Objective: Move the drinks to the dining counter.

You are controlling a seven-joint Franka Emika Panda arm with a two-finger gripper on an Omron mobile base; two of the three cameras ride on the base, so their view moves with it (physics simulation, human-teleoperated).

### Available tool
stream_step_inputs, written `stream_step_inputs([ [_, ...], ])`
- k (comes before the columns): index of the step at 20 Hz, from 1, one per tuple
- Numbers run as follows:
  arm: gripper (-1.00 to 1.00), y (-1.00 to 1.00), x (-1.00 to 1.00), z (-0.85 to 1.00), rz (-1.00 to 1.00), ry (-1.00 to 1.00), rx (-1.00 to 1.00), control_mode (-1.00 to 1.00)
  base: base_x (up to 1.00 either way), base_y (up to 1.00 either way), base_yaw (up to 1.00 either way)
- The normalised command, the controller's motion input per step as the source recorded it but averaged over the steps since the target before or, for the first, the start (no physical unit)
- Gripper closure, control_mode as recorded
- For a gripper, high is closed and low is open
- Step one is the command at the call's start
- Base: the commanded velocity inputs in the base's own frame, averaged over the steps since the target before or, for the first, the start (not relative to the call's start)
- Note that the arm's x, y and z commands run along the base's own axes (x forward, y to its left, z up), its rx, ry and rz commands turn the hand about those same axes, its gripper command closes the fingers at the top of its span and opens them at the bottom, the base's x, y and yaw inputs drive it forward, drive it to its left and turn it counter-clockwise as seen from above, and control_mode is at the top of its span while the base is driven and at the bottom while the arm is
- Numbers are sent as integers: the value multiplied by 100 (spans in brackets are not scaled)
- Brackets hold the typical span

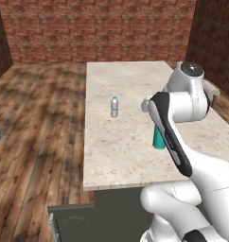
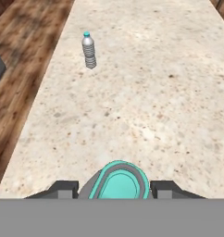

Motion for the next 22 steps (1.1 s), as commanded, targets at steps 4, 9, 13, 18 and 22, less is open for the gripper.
stream_step_inputs([
  [4, 100, 0, 2, -24, 0, -3, 0, -100, 0, 0, 0],
  [9, 100, 0, 2, -22, 0, -3, 1, -100, 0, 0, 0],
  [13, 100, 0, 0, -14, 0, -8, 0, -100, 0, 0, 0],
  [18, 100, 0, 0, -18, 0, -5, 0, -100, 0, 0, 0],
  [22, 100, 0, 1, -19, 0, -2, 0, -100, 0, 0, 0],
])
